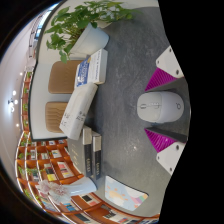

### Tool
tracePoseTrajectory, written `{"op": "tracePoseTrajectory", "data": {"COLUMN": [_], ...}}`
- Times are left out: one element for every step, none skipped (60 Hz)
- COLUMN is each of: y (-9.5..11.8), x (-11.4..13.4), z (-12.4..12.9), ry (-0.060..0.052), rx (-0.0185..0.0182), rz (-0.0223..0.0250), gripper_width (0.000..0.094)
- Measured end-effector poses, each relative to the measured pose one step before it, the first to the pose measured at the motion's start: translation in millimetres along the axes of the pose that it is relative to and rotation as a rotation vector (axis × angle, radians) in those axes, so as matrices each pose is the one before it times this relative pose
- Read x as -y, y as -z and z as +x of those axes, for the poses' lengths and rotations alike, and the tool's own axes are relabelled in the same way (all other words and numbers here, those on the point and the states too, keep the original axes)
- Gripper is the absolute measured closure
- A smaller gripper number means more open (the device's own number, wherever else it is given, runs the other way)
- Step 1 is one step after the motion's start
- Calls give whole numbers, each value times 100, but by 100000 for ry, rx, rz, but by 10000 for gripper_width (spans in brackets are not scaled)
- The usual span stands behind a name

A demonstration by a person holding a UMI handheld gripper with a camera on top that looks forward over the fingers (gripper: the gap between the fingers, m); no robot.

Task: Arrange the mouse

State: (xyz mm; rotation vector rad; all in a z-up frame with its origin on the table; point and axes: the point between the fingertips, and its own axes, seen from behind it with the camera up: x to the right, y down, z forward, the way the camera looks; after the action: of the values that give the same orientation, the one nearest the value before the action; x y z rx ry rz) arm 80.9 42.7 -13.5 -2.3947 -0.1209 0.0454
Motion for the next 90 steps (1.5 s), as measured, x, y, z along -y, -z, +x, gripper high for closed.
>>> {"op": "tracePoseTrajectory", "data": {"y": [-55, -34, -23, -29, -32, -11, -14, 13, 5, 3, 2, 7, 0, -21, -18, -28, -5, -5, -2, -2, -6, -6, 5, 0, -4, 0, 0, -111, 33, 24, -7, 2, 27, 51, 66, 336, 325, 366, 423, 477, 577, 581, 662, 663, 721, 733, 833, 772, 646, 747, 752, 734, 747, 712, 720, 393, 556, 492, 435, 386, 308, 218, 375, 146, -221, -85, -149, -182, -261, -315, -330, -179, -500, -521, -555, -593, -673, -629, -770, -657, -1212, -348, -677, -1027, -646, -634, -594, -574, -744, -428], "x": [81, 80, 33, 60, 40, 43, 24, 44, 24, 13, 14, 32, 28, 13, -2, 20, -16, 36, -33, 28, -4, -12, -28, -18, -25, -21, -19, 37, -94, 18, 39, -31, 38, 4, 195, 390, 644, 730, 803, 974, 1188, 1294, 1218, 1297, 1453, 1491, 1740, 1398, 1264, 1354, 1321, 1293, 1261, 1234, 1369, 1059, 973, 920, 863, 750, 629, 491, 256, 296, 539, 57, -137, -354, -472, -480, -572, -961, -636, -660, -1066, -1173, -1221, -1243, -1845, -1314, -1945, -908, -1266, -1494, -1109, -1099, -1078, -1071, -1082, -739], "z": [-93, -82, -58, -49, 1, -16, 74, -66, -90, -141, -60, 25, -6, -58, -23, -56, -20, -31, -31, -32, -22, -14, 4, -7, -10, -16, 1, 68, 24, 23, 1, -11, 36, 124, 195, 171, 265, 231, 122, 37, 22, 105, -220, -286, -339, -366, -356, -555, -732, -696, -788, -909, -981, -1048, -1030, -916, -1145, -1144, -1157, -1222, -1215, -1337, -2132, -1351, -466, -1212, -1100, -1109, -1047, -1066, -1138, -2040, -1013, -590, -895, -782, -669, -605, -1494, -685, -712, -693, -517, -246, -440, -318, -247, -182, 9, -51], "ry": [120, 15, -60, -95, -20, 162, 243, 212, 98, 54, 44, 144, 266, 364, 386, 227, 46, -106, -141, 158, 292, 342, 282, 120, -103, -279, -153, -377, -259, -312, -419, -525, -587, -741, -1114, -1588, -1776, -1341, -1034, -1347, -1806, -1563, -918, -544, -609, -662, -539, -159, -272, -403, -376, -444, -382, -150, 203, 493, 580, 449, 222, 120, 192, 247, 199, -120, -81, 209, 730, 989, 933, 563, 79, -91, -128, 120, 211, 390, 404, 405, 135, -185, -477, -463, -576, -599, -591, -436, -61, 223, 189, -22], "rx": [-94, -117, -236, -351, -524, -586, -377, -527, -344, -187, -360, -674, -508, -234, -216, -43, -67, 123, 105, 118, -3, -67, -211, -203, -167, -128, -105, -155, -134, -153, -106, -81, -183, -581, -1011, -1303, -1545, -1518, -1207, -1083, -1236, -1162, -1047, -806, -787, -834, -718, -537, -496, -349, -214, 43, 197, 267, 123, 449, 399, 465, 565, 666, 832, 1037, 780, 1327, 1417, 1222, 1080, 945, 862, 923, 1119, 1299, 1519, 1521, 1169, 775, 585, 542, 460, 729, 1000, 572, 693, 881, 696, 656, 412, 99, -137, -459], "rz": [-15, 111, 13, 121, 170, 226, 270, 320, 362, 341, 354, 411, 336, 319, 194, 249, 26, 253, -29, 208, 10, -8, -170, -292, -388, -487, -632, -362, -959, -595, -580, -886, -863, -1152, -536, 168, 915, 1028, 938, 1418, 2080, 1631, 2040, 2029, 2371, 2635, 2323, 2380, 2300, 2264, 2119, 2052, 2098, 2060, 1966, 1213, 1503, 1506, 1597, 1508, 1190, 749, 1128, 501, 328, 364, -211, -659, -938, -834, -763, -683, -1178, -1927, -1940, -2083, -2138, -2149, -1862, -2164, -1867, -2746, -2716, -2371, -2064, -1917, -2036, -2102, -1870, -1176], "gripper_width": [280, 300, 315, 327, 339, 346, 354, 364, 381, 406, 414, 415, 426, 436, 447, 454, 457, 476, 485, 500, 511, 524, 534, 543, 561, 562, 578, 580, 581, 589, 589, 591, 590, 589, 589, 588, 589, 590, 589, 588, 587, 588, 588, 588, 588, 588, 588, 588, 587, 587, 587, 587, 587, 588, 588, 588, 588, 589, 589, 589, 590, 590, 589, 589, 590, 590, 589, 590, 590, 590, 590, 591, 591, 591, 593, 592, 591, 593, 592, 592, 592, 593, 591, 590, 591, 591, 591, 590, 590, 590]}}
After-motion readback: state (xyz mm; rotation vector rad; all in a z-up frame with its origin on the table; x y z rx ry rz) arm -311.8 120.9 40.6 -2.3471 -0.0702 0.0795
